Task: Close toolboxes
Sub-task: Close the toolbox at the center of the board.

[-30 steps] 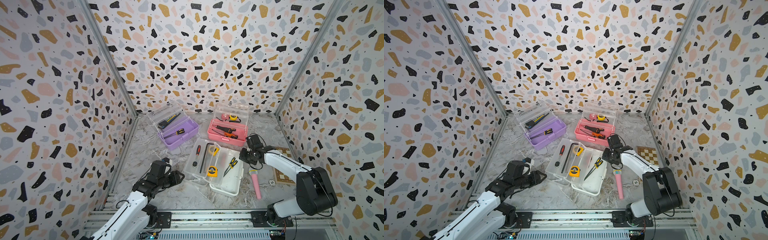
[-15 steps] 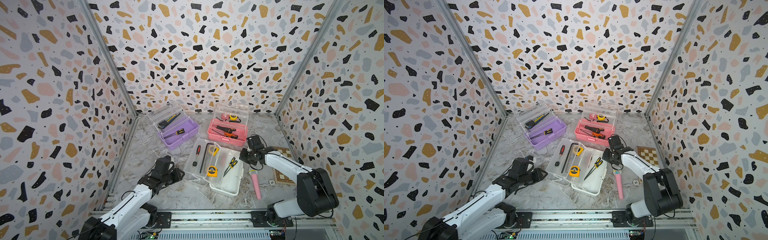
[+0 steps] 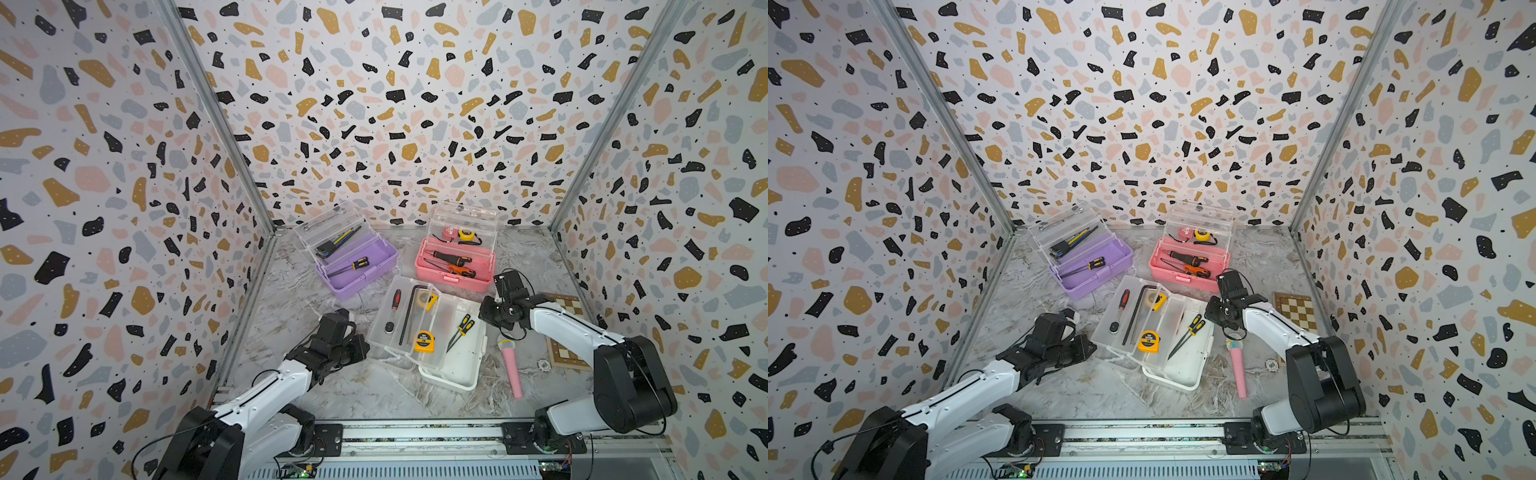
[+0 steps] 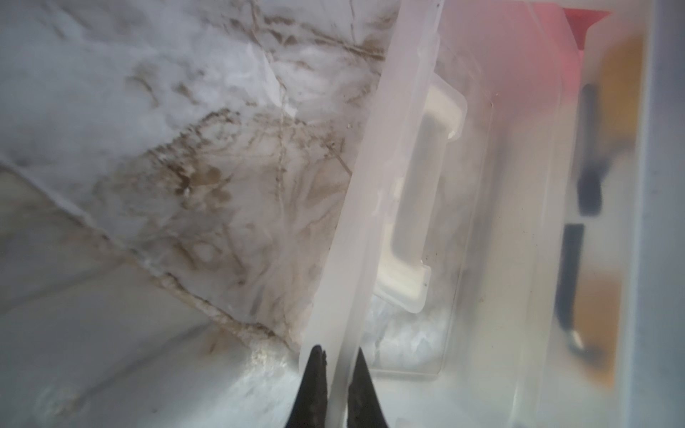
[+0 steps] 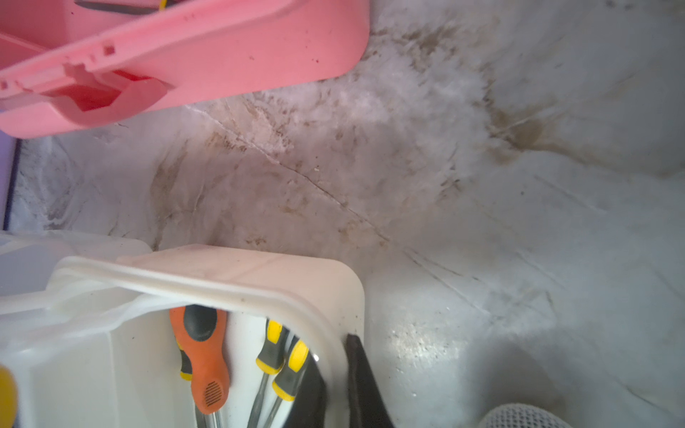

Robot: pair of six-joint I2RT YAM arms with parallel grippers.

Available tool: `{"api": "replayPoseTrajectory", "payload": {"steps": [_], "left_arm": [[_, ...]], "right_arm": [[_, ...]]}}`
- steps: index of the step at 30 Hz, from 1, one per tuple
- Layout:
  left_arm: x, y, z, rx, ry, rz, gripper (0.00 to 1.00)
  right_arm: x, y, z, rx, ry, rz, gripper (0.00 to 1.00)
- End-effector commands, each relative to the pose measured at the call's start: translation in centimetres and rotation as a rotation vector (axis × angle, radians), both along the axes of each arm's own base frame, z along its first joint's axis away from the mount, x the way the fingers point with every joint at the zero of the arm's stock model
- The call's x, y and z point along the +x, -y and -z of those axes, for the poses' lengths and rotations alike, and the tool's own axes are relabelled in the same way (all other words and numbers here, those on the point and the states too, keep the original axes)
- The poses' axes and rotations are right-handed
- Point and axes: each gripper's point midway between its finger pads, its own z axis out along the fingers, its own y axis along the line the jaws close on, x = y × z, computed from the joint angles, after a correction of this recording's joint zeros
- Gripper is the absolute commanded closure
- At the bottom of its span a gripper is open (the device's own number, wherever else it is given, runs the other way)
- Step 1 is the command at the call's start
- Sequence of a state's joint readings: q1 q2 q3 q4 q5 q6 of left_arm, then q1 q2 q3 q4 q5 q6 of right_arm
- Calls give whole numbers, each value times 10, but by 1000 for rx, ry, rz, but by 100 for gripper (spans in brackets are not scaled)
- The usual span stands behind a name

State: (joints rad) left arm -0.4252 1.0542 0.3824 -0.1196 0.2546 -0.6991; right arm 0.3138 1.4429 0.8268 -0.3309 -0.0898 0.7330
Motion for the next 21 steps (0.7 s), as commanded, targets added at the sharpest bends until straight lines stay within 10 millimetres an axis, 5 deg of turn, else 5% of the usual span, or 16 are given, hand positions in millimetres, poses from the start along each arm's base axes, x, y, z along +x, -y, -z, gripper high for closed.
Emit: {"api": "replayPoseTrajectory", "payload": {"steps": [1,7,21], "left_arm": [[6,-9,5,100,3,-18,100],[10,-19,-9,232,37,-6,100],[38,-19,-117,437,421,94,100]], "right_arm": [[-1,-16,-8,79,24,-48,88],[-9,-21,1,109,-6,-70,86],[-11,-64,-8,271,5,-159,80]]}}
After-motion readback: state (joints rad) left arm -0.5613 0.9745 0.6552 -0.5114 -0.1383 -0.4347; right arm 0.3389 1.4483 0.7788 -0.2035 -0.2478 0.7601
